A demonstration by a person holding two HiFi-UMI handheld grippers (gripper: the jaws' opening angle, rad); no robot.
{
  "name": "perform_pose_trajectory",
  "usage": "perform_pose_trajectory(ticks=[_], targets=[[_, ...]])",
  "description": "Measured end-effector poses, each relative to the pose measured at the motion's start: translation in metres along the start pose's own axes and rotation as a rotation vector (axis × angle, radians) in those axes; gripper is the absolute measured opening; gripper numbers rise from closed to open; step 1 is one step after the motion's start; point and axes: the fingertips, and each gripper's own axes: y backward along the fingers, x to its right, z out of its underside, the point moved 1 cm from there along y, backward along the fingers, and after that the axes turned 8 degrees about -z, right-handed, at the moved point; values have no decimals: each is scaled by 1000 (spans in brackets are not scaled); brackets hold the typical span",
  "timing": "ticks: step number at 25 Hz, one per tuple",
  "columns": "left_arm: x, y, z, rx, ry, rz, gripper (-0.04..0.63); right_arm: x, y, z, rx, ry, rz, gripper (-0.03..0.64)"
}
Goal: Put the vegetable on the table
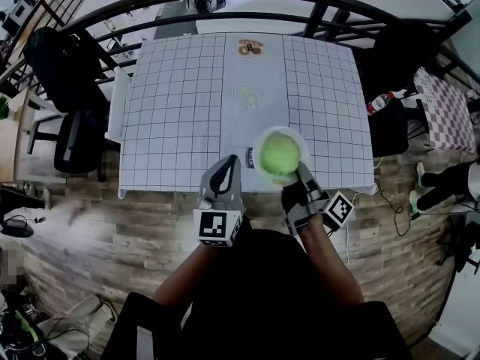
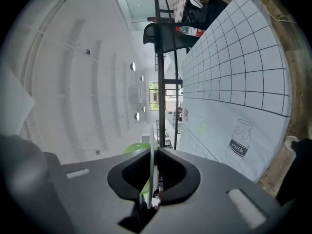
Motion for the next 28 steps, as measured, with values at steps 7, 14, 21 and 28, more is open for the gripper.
perform_pose_trajectory(ticks=[7, 14, 21, 28], targets=[[-31, -38, 5, -8, 3, 44, 9, 10, -41, -5, 25, 13, -6, 25], [-56, -59, 8, -19, 6, 26, 9, 23, -73, -10, 18, 13, 0, 25], [-81, -78, 13, -22, 7, -41, 9, 46, -110, -20, -48, 34, -11, 25], [-119, -92, 12, -48, 0, -169, 9, 76, -158, -22, -172, 80, -13, 25]])
